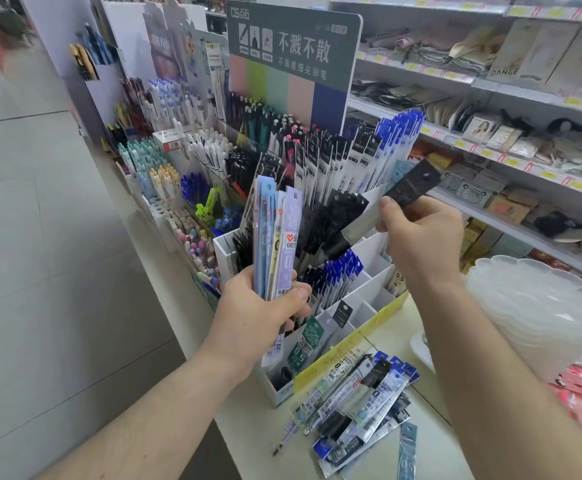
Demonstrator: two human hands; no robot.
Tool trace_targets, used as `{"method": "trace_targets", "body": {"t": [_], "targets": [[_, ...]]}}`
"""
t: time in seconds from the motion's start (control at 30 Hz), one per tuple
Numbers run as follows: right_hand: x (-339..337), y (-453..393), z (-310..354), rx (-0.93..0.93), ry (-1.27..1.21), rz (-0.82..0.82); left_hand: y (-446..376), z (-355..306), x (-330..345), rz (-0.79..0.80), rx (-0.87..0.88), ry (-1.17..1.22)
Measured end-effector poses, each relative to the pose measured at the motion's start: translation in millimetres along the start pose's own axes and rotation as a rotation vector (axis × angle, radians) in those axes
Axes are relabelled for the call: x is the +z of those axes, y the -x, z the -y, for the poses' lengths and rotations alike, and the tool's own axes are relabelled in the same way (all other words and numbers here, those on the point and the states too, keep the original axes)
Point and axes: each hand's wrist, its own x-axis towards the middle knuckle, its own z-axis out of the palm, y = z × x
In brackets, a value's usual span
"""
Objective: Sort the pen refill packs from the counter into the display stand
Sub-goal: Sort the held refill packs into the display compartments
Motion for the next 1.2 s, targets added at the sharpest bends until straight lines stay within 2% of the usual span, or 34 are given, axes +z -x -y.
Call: {"method": "trace_targets", "body": {"t": [0.23, 0.47, 0.63, 0.7, 0.77, 0.83, 0.87, 0.93, 0.97, 1.1, 1.2], "targets": [[25.6, 2.2, -7.4, -0.055, 0.214, 0.112, 1.9, -0.6, 0.2, 0.018, -0.020, 0.021], [52.3, 2.7, -20.6, -0.044, 0.515, 0.345, 2.2, 4.0, 2.4, 0.107, -0.096, 0.083], [45.7, 3.2, -21.8, 0.041, 0.616, 0.493, 7.0, 0.9, 5.4, 0.186, -0.153, 0.175], [32.4, 8.5, -17.4, 0.034, 0.552, 0.364, 8.7, 0.1, 5.6, 0.211, -0.164, 0.198], [17.1, 23.3, -4.0, 0.081, 0.291, 0.243, 9.7, 0.3, 5.7, 0.230, -0.171, 0.206], [4.7, 44.8, 14.0, 0.216, -0.037, 0.334, 9.2, 2.5, 6.8, 0.250, -0.172, 0.185], [1.3, 56.2, 20.6, 0.249, -0.093, 0.431, 9.5, 3.5, 8.4, 0.264, -0.171, 0.174], [-0.5, 74.4, 24.7, 0.212, -0.053, 0.582, 10.0, 5.2, 12.3, 0.295, -0.165, 0.177], [-0.5, 79.7, 23.3, 0.186, -0.042, 0.593, 10.5, 6.2, 13.9, 0.316, -0.165, 0.186], [-5.1, 87.4, 10.1, 0.185, -0.078, 0.481, 12.2, 9.5, 11.0, 0.370, -0.213, 0.201], [-8.4, 91.7, 1.3, 0.200, -0.083, 0.434, 11.1, 14.5, 7.1, 0.351, -0.220, 0.161]]}}
